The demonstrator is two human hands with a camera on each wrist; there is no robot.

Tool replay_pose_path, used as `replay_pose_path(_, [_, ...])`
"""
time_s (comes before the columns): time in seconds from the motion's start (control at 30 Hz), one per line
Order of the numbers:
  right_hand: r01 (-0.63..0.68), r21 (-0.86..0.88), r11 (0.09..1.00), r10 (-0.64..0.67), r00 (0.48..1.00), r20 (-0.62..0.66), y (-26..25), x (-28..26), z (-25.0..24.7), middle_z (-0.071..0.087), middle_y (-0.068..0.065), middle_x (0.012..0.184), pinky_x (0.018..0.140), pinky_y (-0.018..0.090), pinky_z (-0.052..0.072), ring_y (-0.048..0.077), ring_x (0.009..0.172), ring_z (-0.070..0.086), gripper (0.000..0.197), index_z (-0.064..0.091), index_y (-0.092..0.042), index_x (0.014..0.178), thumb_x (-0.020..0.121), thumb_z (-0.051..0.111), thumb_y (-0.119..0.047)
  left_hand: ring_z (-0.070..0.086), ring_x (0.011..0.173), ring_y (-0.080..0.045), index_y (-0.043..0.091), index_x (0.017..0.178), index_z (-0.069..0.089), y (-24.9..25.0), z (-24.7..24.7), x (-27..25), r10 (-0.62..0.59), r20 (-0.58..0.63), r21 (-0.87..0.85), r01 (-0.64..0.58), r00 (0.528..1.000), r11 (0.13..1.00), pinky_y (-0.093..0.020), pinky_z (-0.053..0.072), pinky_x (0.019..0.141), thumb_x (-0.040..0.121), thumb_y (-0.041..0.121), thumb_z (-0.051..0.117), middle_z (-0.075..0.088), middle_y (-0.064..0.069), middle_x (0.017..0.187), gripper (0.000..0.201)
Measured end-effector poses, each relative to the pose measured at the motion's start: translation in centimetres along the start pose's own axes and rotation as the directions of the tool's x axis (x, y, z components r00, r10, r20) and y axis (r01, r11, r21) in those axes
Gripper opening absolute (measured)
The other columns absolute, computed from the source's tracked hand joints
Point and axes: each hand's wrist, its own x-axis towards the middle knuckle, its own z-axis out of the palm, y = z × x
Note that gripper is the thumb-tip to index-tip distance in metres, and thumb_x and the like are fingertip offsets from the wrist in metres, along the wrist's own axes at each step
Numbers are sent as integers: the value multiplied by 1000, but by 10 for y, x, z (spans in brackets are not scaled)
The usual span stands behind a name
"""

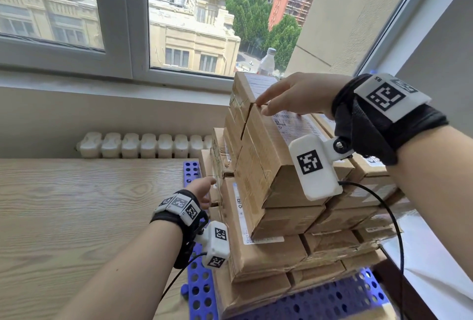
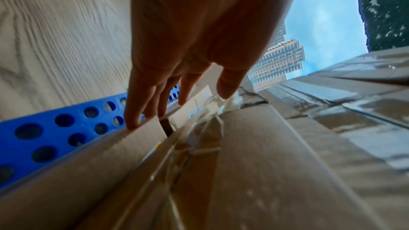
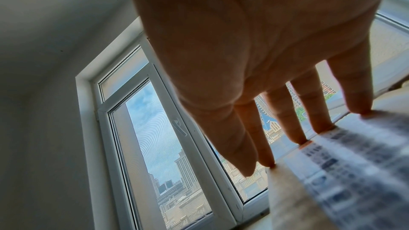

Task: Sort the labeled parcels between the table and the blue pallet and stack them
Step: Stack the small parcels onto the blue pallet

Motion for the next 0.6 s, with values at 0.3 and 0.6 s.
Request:
replay_pose_path(0.3, [-3, 14, 1000, 3, 1000, -28, -1, -1, 2, 59, -8, 108, 69, 24, 41, 13, 93, 51, 24, 66, -38, 112, 89, 62, -32, 37, 134, -41, 7, 149, 25, 3, 2, 5, -15, 9, 10, 15, 1000, 1000, -52, 38, 103, 100, 33, 44, 30, -25, 151, 59])
replay_pose_path(0.6, [-13, 27, 1000, 14, 999, -30, -4, -4, 1, 59, -7, 114, 70, 23, 40, 14, 100, 51, 28, 65, -36, 116, 89, 62, -31, 34, 137, -38, 4, 149, 25, 11, 6, -11, 18, -25, 20, -18, 1000, 1000, -49, 33, 110, 101, 31, 42, 28, -22, 153, 58])
